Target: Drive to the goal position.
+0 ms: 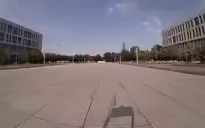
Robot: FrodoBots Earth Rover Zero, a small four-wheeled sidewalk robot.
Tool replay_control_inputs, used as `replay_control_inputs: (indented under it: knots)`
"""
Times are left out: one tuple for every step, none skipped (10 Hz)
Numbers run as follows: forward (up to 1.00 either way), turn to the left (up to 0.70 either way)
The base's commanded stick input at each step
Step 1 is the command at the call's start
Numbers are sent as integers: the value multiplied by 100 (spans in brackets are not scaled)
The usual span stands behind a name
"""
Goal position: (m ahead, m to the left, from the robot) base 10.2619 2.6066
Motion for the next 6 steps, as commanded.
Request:
replay_control_inputs:
  knots:
    - [100, 0]
    - [100, 0]
    - [100, 0]
    - [100, 0]
    - [100, 0]
    - [100, 0]
